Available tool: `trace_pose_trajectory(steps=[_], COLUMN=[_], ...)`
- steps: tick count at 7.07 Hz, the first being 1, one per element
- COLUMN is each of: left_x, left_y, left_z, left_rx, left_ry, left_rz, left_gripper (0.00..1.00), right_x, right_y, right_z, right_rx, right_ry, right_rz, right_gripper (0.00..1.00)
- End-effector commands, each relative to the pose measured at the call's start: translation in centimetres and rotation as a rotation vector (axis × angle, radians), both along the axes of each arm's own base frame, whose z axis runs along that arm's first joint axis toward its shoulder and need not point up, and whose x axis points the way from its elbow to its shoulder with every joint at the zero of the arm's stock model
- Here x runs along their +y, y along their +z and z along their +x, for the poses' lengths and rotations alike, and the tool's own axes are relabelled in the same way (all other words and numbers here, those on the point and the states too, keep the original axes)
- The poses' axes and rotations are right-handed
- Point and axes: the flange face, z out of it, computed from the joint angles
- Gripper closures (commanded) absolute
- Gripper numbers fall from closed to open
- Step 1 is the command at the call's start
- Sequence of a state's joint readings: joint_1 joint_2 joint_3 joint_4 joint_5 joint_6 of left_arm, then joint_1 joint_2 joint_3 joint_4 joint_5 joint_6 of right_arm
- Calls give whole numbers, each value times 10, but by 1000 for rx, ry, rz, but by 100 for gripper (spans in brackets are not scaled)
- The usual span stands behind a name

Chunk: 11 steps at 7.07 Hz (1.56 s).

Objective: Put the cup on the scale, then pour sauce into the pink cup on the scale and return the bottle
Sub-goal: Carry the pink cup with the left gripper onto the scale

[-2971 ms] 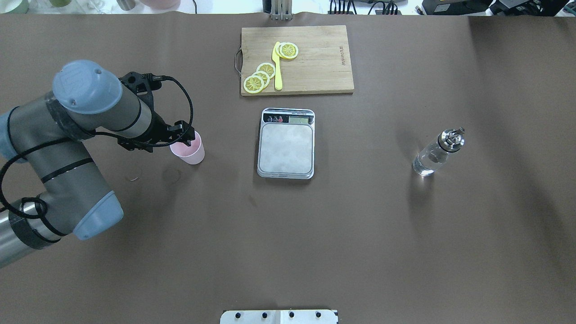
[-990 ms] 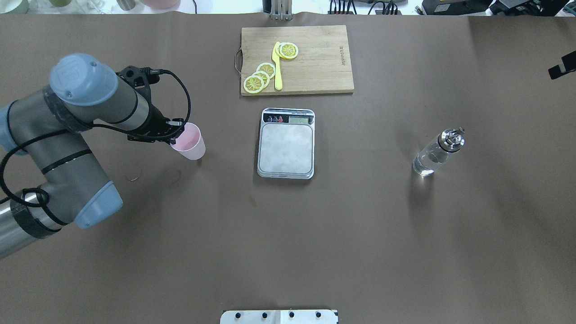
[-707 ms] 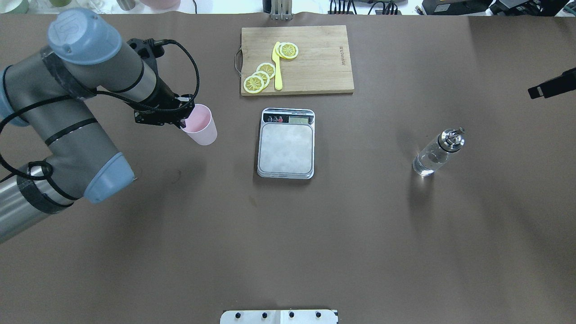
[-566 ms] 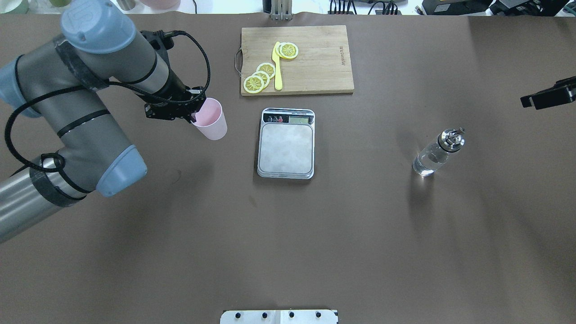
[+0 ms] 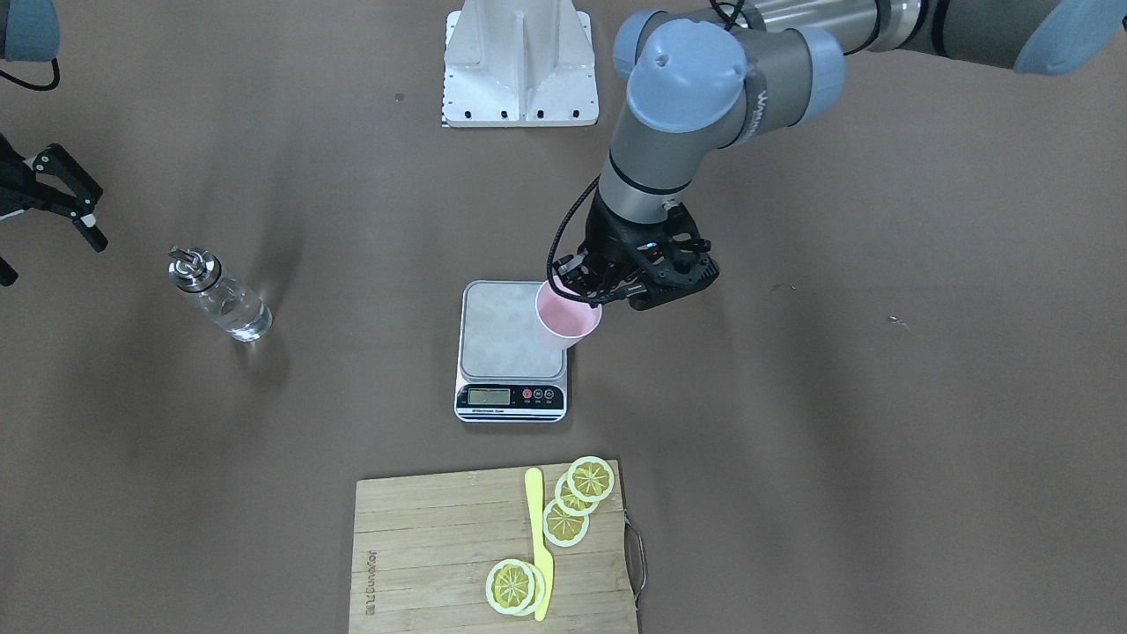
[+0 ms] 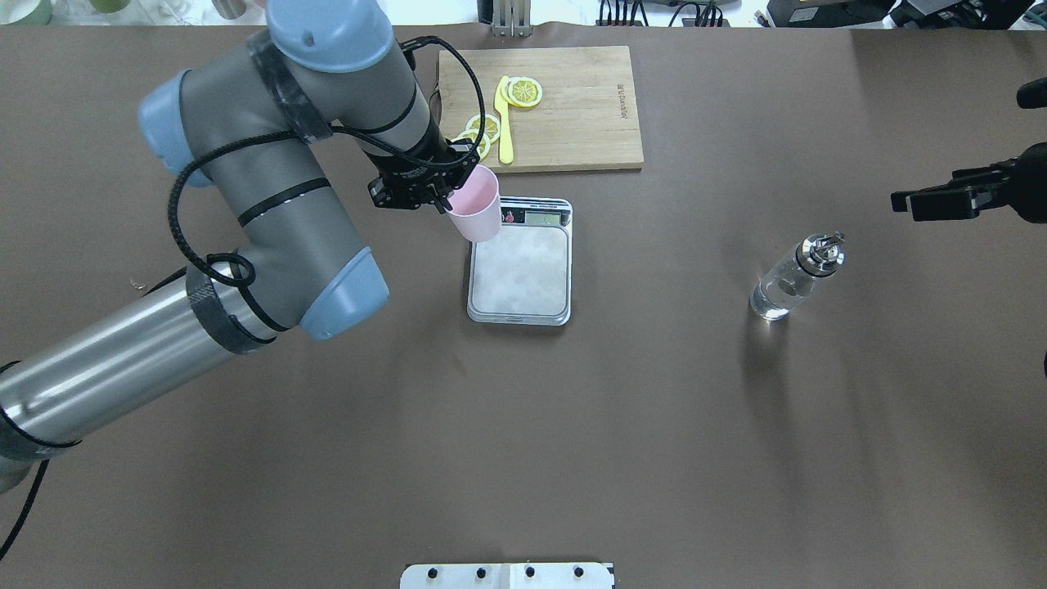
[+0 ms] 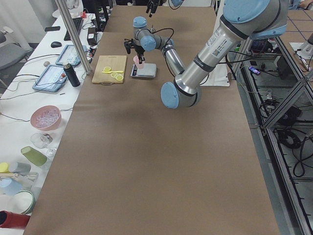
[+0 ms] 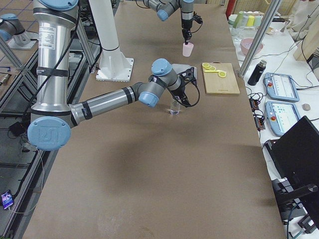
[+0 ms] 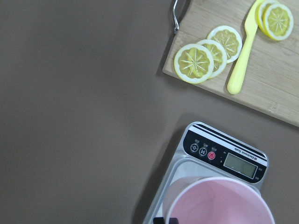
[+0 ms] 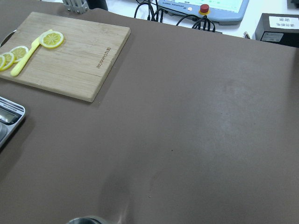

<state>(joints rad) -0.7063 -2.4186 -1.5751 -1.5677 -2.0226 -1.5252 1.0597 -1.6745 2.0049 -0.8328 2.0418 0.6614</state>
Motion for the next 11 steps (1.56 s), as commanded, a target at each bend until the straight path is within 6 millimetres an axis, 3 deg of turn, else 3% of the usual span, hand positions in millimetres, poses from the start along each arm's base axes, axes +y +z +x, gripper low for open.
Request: trace_pose_trajectory(steps=[1, 3, 4, 7, 10, 11], left_x=[18, 32, 27, 15, 23, 24], left_y=[-8, -18, -27, -10, -5, -5], left_z=[40, 59, 67, 74, 82, 82], left_rx=[-15, -13, -17, -73, -81, -80], left_ry=[-3, -12, -14, -54, -44, -42], left_rz=[-16, -22, -26, -1, -1, 2], left_gripper=[100, 100, 100, 100, 100, 37], right_x=[26, 36, 39, 43, 48, 48], right_y=[-14, -19, -24, -28, -24, -24], right_z=[9, 7, 5, 4, 8, 8], right_rx=[-44, -47, -48, -60, -69, -69], right_ry=[-5, -17, -19, -24, -23, -23], right_rz=[14, 22, 33, 55, 71, 71], right_gripper=[1, 1, 1, 1, 1, 1])
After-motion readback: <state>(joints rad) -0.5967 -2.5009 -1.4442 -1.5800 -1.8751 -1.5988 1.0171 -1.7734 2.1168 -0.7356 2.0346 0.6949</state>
